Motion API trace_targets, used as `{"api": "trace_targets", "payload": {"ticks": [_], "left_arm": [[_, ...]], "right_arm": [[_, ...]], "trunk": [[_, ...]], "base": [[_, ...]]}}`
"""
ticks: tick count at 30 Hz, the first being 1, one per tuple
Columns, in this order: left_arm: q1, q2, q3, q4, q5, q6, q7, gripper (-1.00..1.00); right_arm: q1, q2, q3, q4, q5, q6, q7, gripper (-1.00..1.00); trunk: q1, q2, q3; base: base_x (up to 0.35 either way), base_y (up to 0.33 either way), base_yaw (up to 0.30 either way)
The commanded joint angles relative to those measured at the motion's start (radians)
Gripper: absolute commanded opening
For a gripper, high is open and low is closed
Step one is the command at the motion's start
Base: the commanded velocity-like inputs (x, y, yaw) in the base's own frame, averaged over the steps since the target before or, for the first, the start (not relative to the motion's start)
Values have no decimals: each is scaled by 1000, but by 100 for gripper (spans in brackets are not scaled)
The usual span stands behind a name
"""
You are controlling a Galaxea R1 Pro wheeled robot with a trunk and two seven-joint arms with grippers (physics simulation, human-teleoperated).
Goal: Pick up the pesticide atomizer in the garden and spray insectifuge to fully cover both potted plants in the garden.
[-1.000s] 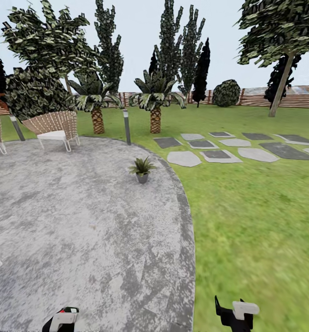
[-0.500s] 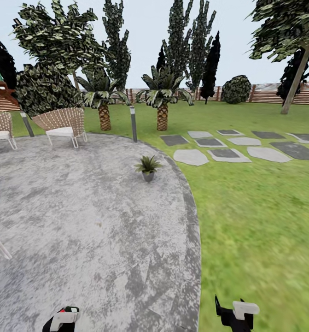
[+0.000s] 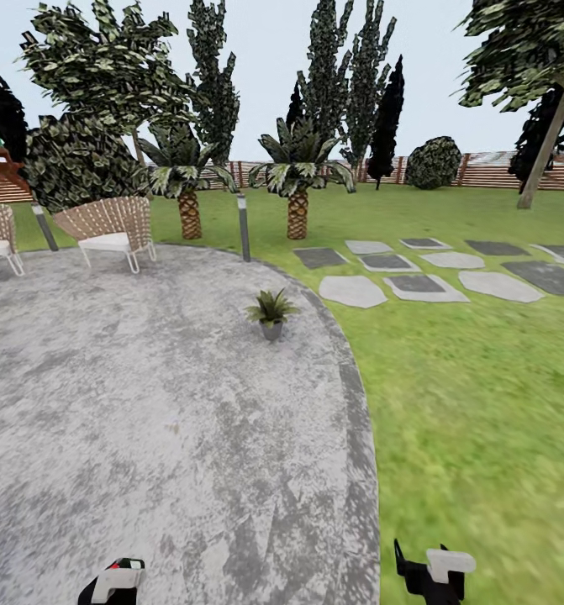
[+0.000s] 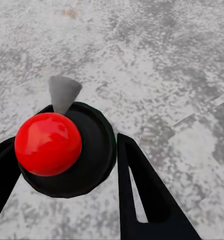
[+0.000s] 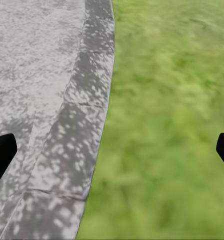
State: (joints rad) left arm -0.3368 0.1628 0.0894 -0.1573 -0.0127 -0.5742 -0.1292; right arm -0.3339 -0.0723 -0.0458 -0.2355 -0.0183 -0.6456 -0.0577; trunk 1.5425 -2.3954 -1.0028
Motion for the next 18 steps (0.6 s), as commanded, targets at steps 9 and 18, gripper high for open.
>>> {"api": "trace_targets", "payload": {"ticks": [9, 18], "left_arm": [[-1, 0, 9, 1, -1, -1, -9, -100], [-1, 0, 9, 1, -2, -1, -9, -100]], "right_arm": [[-1, 0, -2, 1, -2, -3, 1, 100], [-1, 0, -2, 1, -2, -3, 1, 100]], "trunk": [[0, 0, -1], [0, 0, -1]], "base": [[338, 109, 0], [338, 144, 0]]}}
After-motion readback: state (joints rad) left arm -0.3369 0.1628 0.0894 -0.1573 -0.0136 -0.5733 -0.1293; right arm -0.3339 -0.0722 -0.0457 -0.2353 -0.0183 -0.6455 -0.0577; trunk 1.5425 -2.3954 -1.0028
